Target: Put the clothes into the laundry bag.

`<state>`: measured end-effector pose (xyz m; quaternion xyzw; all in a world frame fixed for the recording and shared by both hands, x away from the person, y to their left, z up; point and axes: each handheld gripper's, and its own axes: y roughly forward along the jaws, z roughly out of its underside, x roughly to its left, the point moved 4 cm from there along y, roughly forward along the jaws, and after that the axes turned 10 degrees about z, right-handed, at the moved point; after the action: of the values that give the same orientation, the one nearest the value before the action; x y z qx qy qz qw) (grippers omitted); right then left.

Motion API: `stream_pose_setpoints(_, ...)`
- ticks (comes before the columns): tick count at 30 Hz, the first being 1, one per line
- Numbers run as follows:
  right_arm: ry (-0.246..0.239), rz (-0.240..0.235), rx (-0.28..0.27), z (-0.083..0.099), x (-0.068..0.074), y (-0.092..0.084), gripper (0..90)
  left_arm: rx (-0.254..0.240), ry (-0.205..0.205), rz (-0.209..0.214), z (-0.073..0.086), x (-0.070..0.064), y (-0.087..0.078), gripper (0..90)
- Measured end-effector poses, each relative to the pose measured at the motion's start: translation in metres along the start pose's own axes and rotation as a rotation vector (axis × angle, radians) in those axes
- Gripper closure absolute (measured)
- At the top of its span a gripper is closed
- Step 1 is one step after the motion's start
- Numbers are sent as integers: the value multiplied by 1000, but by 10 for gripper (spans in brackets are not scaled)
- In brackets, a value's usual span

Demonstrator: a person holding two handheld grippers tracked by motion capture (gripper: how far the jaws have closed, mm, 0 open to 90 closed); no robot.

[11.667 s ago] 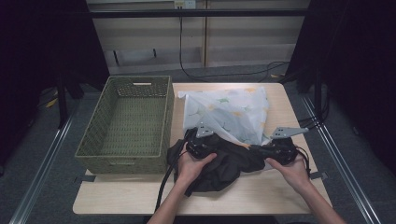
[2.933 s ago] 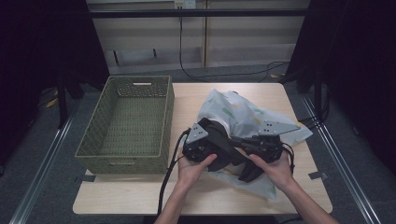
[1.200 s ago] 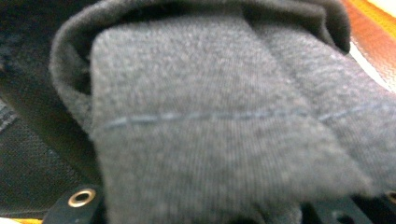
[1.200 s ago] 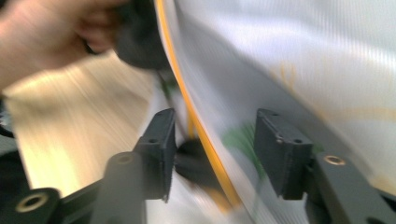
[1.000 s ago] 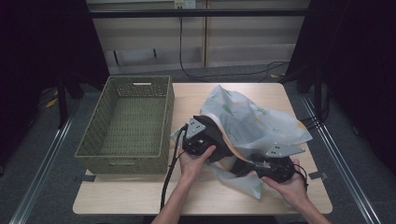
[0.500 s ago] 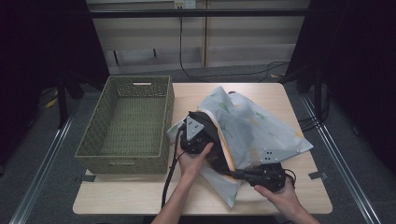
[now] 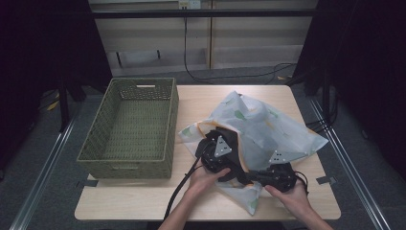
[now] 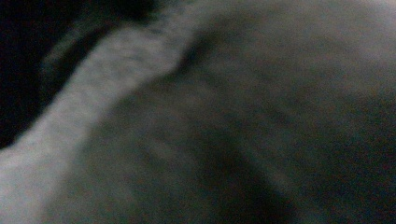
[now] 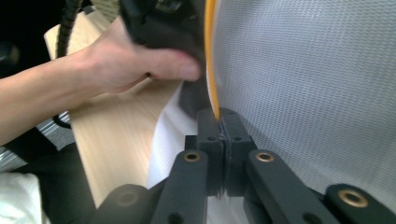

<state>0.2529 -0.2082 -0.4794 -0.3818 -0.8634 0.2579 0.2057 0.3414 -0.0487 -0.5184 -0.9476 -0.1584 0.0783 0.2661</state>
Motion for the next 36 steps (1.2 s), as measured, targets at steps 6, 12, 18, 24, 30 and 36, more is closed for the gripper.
stream_pose_setpoints(6,0,43,-61,-9,-2,-9,661,-7,-1,43,1,-11,2,582)
stream_pose_setpoints(12,-32,135,-176,-33,-7,-26,558,-29,17,92,2,-28,1,474)
stream_pose_setpoints(18,-73,163,-216,-60,-5,-25,571,-66,2,146,1,-48,1,353)
stream_pose_setpoints(24,-69,127,-195,-65,-8,-9,888,-79,-8,163,2,-52,-20,216)
stream_pose_setpoints(30,-77,97,-122,-48,-4,5,895,-155,-29,120,5,-42,-62,202)
stream_pose_setpoints(36,-118,115,-55,-38,-3,18,896,-203,-35,89,-3,-25,-86,222)
